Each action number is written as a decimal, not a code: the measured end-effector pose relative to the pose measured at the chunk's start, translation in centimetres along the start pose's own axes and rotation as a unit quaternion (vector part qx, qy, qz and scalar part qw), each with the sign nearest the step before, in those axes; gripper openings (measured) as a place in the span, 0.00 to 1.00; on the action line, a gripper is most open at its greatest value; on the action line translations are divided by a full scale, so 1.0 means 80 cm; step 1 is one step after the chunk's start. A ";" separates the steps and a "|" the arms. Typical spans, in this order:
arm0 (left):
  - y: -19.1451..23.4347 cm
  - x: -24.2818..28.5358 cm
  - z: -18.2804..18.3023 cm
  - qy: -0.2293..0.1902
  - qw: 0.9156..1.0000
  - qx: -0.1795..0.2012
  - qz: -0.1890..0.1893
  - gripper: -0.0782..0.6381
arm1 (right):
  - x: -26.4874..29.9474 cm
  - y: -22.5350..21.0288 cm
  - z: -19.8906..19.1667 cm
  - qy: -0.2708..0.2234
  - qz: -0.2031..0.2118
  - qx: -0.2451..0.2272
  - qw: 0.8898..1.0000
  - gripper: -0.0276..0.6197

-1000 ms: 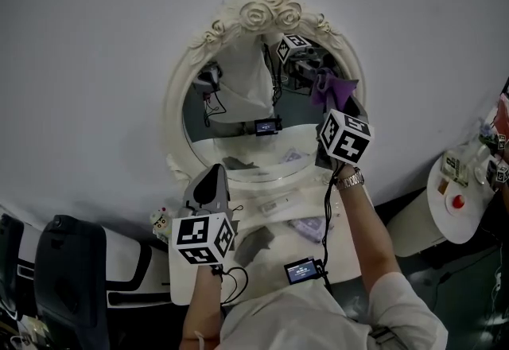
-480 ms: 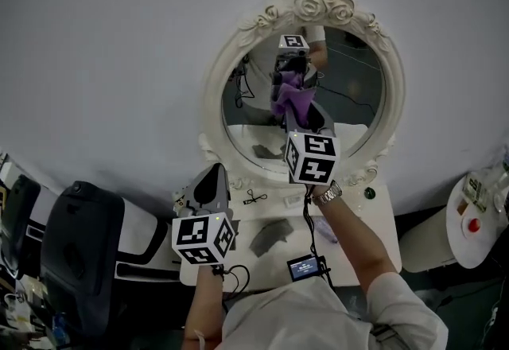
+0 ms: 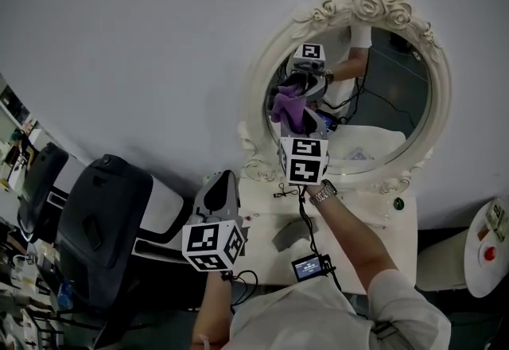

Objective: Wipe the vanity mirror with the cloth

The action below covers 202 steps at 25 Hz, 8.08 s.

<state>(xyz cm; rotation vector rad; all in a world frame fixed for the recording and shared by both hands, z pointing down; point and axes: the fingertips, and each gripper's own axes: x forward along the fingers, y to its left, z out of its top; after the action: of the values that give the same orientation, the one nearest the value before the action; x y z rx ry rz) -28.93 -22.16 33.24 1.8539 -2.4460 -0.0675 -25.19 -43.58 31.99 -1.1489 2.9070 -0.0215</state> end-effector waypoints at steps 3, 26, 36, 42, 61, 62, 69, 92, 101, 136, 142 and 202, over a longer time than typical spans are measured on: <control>0.006 0.001 -0.002 0.003 1.000 0.002 0.005 0.11 | 0.000 -0.004 -0.001 -0.007 -0.005 -0.002 1.000 0.29; -0.215 0.112 -0.024 0.021 0.977 -0.001 -0.213 0.11 | -0.156 -0.329 -0.001 0.000 -0.237 -0.019 0.971 0.29; -0.204 0.108 -0.033 0.029 0.979 -0.004 -0.201 0.11 | -0.192 -0.386 -0.019 0.008 -0.316 0.016 0.949 0.28; -0.164 0.094 -0.034 0.030 0.986 -0.005 -0.165 0.11 | -0.146 -0.274 -0.022 -0.011 -0.224 -0.020 0.974 0.29; -0.009 0.021 -0.048 0.041 0.999 -0.011 -0.012 0.11 | 0.005 0.009 -0.103 0.061 -0.011 -0.005 0.998 0.29; -0.012 0.024 -0.049 0.043 0.999 -0.010 -0.016 0.11 | 0.004 0.005 -0.104 0.061 -0.015 -0.006 0.998 0.29; -0.065 0.057 -0.051 0.046 0.996 -0.005 -0.075 0.11 | -0.030 -0.071 -0.097 0.050 -0.062 -0.007 0.997 0.29; -0.241 0.104 -0.080 0.069 0.974 0.000 -0.214 0.11 | -0.180 -0.377 -0.112 0.081 -0.268 -0.018 0.960 0.30; -0.198 0.093 -0.083 0.071 0.979 -0.006 -0.189 0.11 | -0.158 -0.297 -0.130 0.085 -0.223 0.004 0.971 0.29; -0.179 0.096 -0.105 0.079 0.983 0.003 -0.168 0.11 | -0.073 -0.173 -0.227 0.158 -0.100 -0.015 0.982 0.30; -0.238 0.113 -0.111 0.082 0.973 -0.001 -0.214 0.11 | -0.118 -0.264 -0.229 0.165 -0.161 -0.018 0.973 0.30; -0.238 0.091 -0.162 0.122 0.968 -0.012 -0.219 0.12 | -0.156 -0.323 -0.301 0.221 -0.229 0.002 0.948 0.29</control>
<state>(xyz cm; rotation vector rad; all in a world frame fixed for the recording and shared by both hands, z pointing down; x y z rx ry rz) -11.55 -34.18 44.91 2.2051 -1.8390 0.1006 1.08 -53.75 56.69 -2.0233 2.8884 -0.3293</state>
